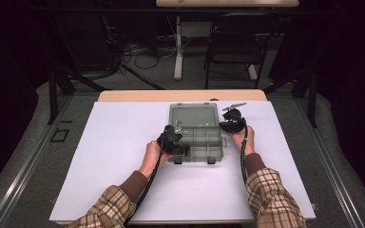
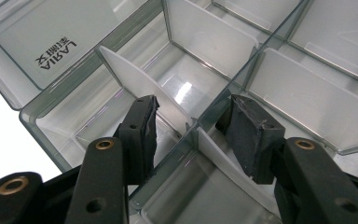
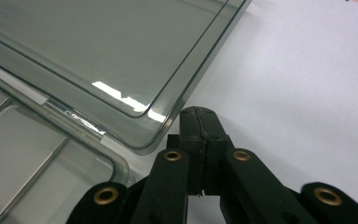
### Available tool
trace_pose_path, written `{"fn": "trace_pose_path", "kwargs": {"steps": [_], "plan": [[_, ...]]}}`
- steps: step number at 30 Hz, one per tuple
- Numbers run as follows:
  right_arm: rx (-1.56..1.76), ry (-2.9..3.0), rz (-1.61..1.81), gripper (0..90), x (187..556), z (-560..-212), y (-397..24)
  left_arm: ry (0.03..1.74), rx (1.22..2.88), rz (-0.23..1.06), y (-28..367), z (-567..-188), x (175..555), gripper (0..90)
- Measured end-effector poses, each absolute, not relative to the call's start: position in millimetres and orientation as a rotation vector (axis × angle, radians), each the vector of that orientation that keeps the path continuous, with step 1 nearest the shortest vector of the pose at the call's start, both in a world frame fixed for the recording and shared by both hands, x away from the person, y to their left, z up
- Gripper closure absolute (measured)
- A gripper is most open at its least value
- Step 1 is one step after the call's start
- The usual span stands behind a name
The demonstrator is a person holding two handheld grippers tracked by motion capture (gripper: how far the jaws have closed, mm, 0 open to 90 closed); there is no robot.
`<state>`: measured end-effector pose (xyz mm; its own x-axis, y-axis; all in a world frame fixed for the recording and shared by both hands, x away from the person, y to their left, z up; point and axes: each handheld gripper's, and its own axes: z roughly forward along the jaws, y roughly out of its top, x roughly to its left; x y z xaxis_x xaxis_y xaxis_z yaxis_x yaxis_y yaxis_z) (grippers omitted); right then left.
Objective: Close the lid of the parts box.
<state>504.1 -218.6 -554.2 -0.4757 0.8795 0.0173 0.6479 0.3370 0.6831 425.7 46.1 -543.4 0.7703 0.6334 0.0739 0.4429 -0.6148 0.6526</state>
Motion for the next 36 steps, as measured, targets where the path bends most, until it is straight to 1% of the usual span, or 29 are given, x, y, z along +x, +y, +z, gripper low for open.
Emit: {"fn": "trace_pose_path", "kwargs": {"steps": [18, 36], "plan": [[1.345, 2.219, 0.943, 90.0, 508, -555, -218, 0.797, 2.334, 0.406, 46, -544, 425, 52.6], [1.281, 2.11, 1.031, 90.0, 503, -543, -220, 0.81, 2.329, 0.408, 45, -544, 425, 52.3]]}}
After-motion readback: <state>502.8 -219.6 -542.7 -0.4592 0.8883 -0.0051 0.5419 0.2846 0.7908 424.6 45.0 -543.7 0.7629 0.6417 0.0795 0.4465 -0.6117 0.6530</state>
